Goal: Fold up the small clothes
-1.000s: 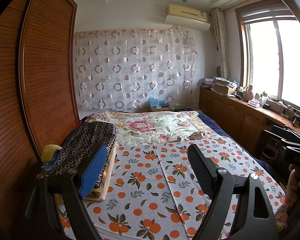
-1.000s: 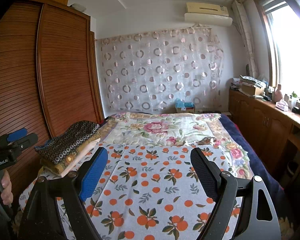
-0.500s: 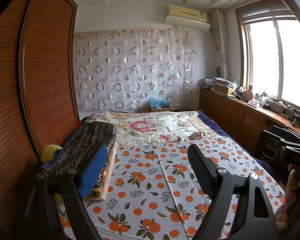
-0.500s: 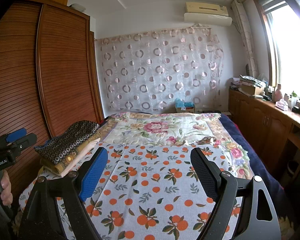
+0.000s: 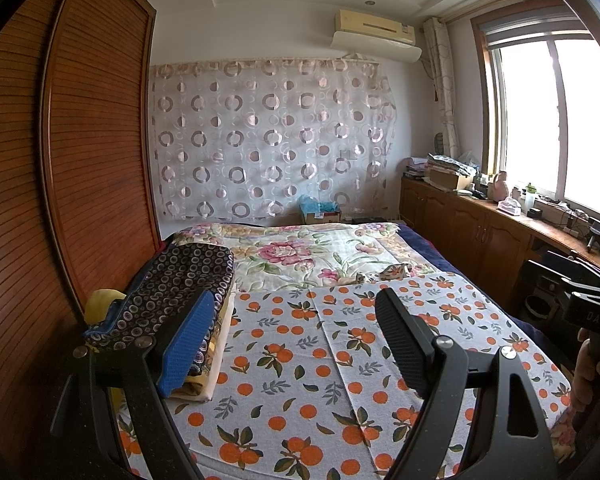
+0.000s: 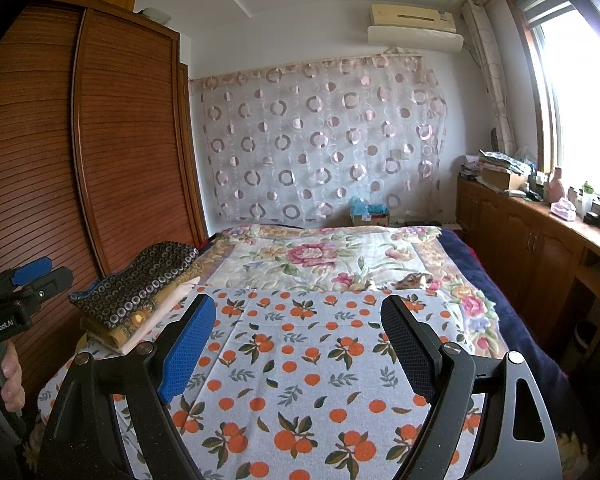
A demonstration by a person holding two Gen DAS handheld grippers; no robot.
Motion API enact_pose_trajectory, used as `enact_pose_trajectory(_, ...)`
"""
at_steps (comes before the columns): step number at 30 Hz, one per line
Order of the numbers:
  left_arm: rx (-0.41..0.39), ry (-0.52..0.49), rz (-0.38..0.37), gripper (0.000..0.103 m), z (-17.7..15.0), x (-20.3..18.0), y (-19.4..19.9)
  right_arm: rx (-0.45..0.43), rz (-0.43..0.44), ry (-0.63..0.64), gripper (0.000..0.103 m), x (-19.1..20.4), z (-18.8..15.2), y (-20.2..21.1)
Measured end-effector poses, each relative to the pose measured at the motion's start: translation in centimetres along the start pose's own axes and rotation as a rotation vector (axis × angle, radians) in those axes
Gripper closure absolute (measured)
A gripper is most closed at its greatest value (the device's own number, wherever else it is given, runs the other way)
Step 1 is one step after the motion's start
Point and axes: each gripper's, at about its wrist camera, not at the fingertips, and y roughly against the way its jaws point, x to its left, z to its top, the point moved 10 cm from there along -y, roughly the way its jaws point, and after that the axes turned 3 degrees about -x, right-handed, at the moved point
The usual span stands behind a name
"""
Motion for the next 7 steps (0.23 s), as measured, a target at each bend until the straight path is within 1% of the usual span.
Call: enact_pose_trajectory(7,-0.001,0.0,-0.002,0.02,-0.04,0.14,-0.06,-0.001,-0.002,0.0,0.017,0.16,-0.12,0.0)
